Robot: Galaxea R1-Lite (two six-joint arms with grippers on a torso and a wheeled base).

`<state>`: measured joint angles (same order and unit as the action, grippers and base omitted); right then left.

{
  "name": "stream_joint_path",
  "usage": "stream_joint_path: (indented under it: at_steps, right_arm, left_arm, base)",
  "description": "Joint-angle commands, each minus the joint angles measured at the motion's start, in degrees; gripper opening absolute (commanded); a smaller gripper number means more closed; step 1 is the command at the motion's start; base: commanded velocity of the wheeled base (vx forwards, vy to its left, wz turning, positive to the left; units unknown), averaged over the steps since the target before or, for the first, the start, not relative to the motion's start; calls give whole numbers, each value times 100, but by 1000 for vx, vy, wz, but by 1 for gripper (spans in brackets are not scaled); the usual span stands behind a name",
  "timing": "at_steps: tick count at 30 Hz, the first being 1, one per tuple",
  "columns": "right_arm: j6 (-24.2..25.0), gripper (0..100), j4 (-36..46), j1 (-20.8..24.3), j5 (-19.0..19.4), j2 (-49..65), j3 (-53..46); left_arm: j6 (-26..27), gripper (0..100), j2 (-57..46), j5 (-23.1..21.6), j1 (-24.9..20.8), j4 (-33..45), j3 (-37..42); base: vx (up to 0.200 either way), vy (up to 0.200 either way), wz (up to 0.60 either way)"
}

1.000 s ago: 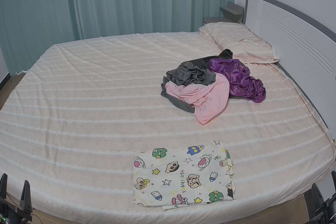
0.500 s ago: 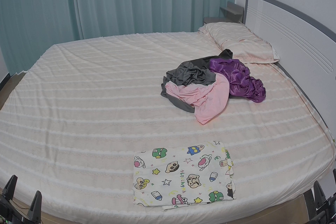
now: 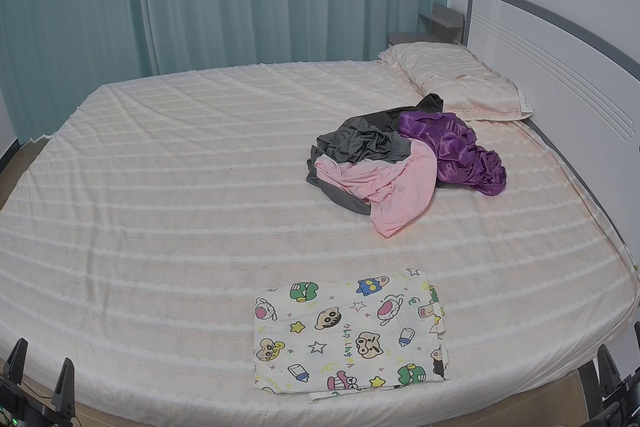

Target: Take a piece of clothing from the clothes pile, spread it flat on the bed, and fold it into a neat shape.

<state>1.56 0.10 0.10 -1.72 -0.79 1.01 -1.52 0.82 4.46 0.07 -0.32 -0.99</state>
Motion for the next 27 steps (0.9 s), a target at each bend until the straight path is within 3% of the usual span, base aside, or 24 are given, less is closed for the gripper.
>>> stream_joint_path:
  at_steps: [1,19,27]
  right_arm:
    - [-7,100,-1,8,5,79,-101]
    - [-59,100,-10,8,75,79,-101]
    - [-42,100,-10,8,110,79,-101]
  left_arm:
    - [-32,100,-73,20,1,-3,99]
    - [-243,100,-73,151,1,-21,99]
    - [-23,100,-73,99,1,-21,99]
  base:
    - [0,0,0]
    - [0,0,0]
    - [0,0,0]
